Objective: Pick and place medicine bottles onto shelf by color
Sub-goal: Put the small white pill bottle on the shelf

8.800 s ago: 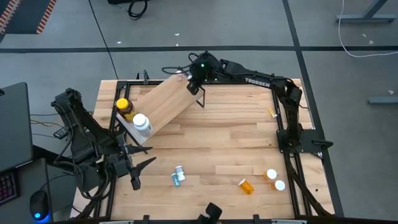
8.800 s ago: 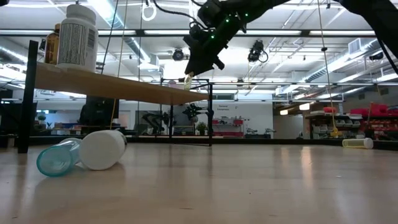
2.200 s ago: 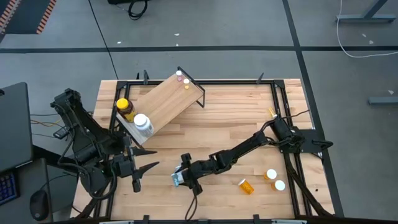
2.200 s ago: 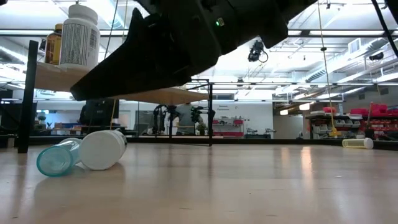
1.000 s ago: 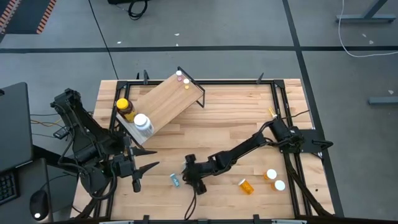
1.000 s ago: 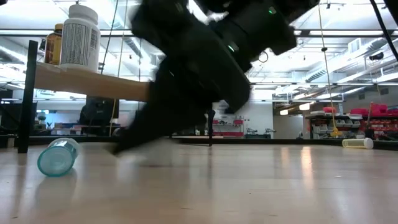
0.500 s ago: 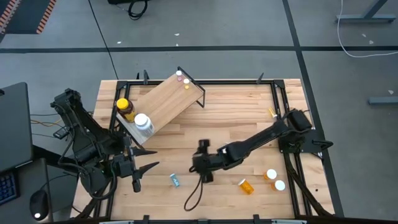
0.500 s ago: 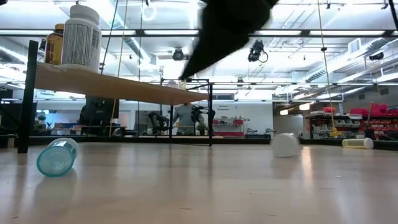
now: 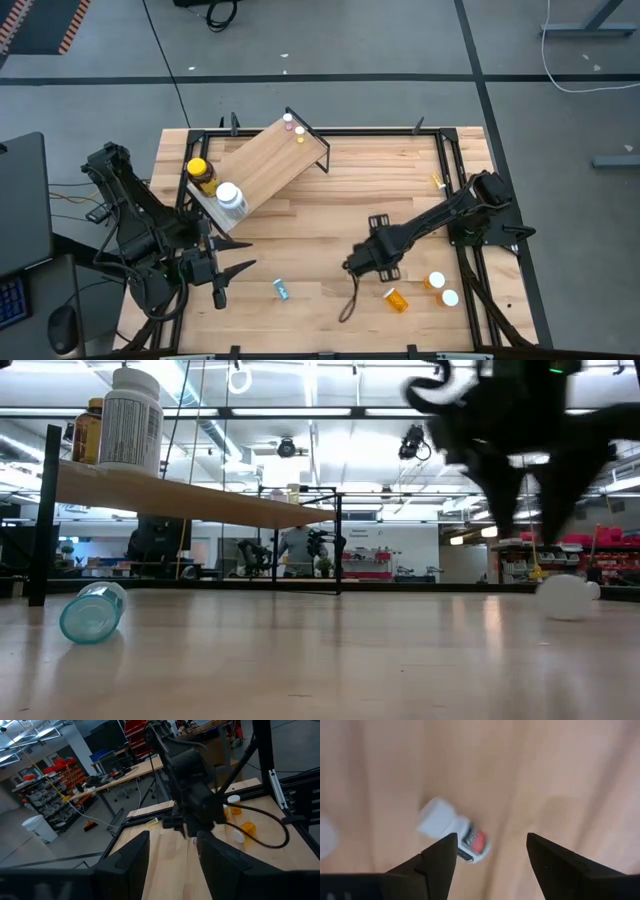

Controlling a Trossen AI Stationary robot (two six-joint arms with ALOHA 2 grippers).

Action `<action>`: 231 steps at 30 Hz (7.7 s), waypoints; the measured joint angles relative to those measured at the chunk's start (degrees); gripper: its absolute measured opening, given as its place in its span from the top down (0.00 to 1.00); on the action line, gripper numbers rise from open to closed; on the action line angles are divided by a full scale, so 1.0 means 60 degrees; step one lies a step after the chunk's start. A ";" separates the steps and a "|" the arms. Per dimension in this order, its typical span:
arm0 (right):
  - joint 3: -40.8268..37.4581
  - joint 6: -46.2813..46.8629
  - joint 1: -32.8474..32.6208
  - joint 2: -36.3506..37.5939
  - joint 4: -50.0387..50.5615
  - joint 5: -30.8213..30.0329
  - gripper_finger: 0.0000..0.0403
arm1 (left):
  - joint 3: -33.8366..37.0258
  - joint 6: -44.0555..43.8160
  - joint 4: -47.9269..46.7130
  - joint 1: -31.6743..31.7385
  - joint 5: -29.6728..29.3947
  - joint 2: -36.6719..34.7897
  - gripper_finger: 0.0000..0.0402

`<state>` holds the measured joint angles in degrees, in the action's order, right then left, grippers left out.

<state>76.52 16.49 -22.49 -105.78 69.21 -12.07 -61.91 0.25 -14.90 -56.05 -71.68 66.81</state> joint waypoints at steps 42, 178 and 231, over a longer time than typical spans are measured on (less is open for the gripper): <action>-0.1663 0.5427 -0.1793 -0.0004 -0.2007 0.1357 0.43 | 0.0000 -0.0021 0.0000 0.0000 0.0000 -0.0007 0.57; -0.4020 -0.3176 0.6710 0.0127 -2.0603 0.0309 0.58 | 0.0004 -0.0265 -0.0058 0.0503 -0.0004 -0.0007 0.57; -0.4024 -0.3191 0.6953 0.0120 -2.0382 0.0495 0.44 | 0.0004 -0.0265 -0.0062 0.0503 -0.0004 -0.0004 0.57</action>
<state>52.38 -2.66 19.22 -105.06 -53.08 -9.10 -61.89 -1.34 -15.27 -53.04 -71.70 66.78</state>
